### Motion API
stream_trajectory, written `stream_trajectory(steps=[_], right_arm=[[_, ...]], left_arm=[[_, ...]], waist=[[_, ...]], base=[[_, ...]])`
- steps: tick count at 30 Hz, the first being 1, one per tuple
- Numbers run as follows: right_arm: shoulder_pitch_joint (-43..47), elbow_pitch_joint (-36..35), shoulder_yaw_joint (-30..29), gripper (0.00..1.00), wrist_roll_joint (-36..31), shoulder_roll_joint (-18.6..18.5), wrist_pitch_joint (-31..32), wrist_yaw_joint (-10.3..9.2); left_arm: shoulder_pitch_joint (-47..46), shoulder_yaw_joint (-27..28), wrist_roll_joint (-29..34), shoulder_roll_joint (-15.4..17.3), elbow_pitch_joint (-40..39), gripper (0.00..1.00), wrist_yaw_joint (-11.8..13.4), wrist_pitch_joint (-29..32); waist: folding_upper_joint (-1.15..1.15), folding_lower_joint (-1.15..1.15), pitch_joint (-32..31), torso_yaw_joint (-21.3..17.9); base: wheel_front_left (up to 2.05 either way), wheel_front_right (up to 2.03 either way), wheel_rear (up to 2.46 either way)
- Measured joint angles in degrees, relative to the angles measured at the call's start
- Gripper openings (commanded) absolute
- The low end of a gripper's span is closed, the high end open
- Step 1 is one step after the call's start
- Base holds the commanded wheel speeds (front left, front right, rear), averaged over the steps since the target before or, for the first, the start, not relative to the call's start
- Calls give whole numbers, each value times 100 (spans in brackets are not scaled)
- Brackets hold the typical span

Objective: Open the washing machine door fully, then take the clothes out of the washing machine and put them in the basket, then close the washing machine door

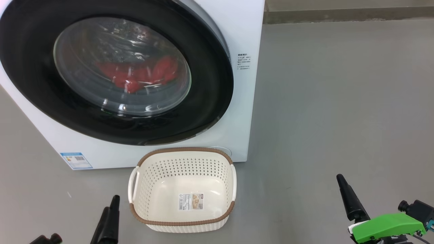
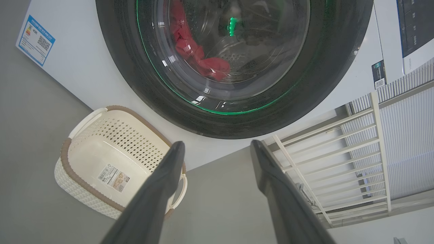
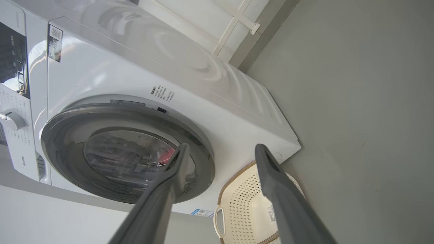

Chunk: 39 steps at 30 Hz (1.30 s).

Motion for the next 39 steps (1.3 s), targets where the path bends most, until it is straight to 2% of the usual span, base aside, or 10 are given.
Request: stream_trajectory(steps=[39], right_arm=[[142,-278,218,100,-2203,-56,-610,0]], left_arm=[[202,-163,2729,24,-465,100,70,-639]], waist=[[0,0,64,13]], base=[[0,0,0]])
